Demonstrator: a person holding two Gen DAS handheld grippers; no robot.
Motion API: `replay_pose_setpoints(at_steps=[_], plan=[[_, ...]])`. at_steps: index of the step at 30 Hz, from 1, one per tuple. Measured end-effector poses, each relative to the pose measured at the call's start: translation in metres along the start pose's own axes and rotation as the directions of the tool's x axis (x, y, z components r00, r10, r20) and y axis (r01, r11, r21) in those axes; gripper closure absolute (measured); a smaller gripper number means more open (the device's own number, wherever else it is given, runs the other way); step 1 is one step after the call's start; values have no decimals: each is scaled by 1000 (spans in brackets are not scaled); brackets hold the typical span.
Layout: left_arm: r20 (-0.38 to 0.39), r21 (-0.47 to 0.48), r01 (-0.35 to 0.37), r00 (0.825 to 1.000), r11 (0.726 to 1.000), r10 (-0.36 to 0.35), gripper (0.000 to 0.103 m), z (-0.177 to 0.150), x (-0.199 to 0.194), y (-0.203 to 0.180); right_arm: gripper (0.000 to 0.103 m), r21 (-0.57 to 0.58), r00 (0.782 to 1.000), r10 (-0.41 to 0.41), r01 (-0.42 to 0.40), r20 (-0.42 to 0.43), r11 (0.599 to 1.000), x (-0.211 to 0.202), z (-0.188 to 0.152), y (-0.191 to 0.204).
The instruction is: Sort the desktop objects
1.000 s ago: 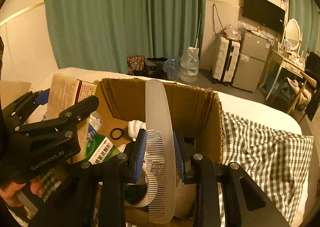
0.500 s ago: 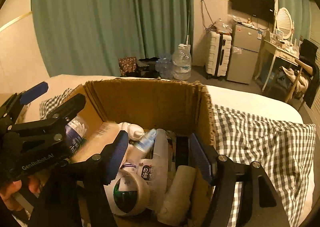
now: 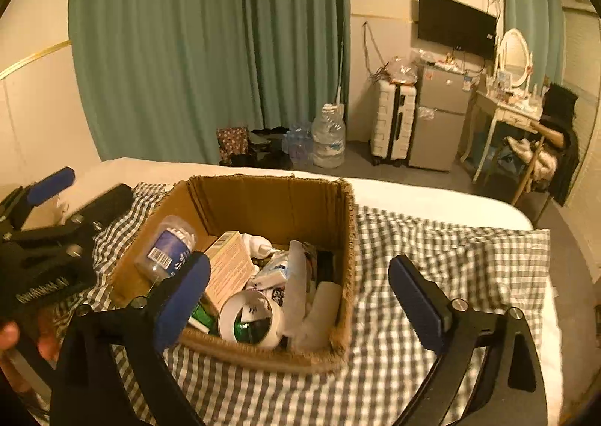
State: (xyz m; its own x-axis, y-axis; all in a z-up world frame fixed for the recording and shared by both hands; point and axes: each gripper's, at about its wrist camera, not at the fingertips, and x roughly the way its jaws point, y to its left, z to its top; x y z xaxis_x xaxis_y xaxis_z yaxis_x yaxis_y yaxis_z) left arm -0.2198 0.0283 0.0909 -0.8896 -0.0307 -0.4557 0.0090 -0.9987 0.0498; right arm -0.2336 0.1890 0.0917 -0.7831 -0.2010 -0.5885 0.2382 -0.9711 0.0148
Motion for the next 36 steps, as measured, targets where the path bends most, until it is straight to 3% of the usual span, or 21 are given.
replay_pose_setpoints(at_steps=[13,17,20,22,24,27,36], plan=[[24,-94,-44,999,995,46,0,-4,-87,20,0,-12,996,-56,57,66,998,-88,-13,18],[45,-201,-55,997,978,65,0,-44,-93,27,0,73,995,-43,36,94,997,-86,-48,16],[24,-255,-63,997,965,71,0,-96,-87,27,0,194,998,-28,17,54,981,-65,-92,9],[-12,-228,-57,998,972,56,0,-126,-77,22,1,192,999,-40,40,-4,981,-51,-114,8],[-43,-178,-77,997,981,70,0,-137,-70,17,1,140,996,-77,82,-47,987,-42,-124,11],[-105,-149,-90,992,985,74,0,-138,-55,13,1,119,995,-87,93,-49,989,-37,-128,10],[-124,-113,-85,990,990,71,0,-141,-47,7,1,85,998,-57,60,-36,995,-30,-132,17]])
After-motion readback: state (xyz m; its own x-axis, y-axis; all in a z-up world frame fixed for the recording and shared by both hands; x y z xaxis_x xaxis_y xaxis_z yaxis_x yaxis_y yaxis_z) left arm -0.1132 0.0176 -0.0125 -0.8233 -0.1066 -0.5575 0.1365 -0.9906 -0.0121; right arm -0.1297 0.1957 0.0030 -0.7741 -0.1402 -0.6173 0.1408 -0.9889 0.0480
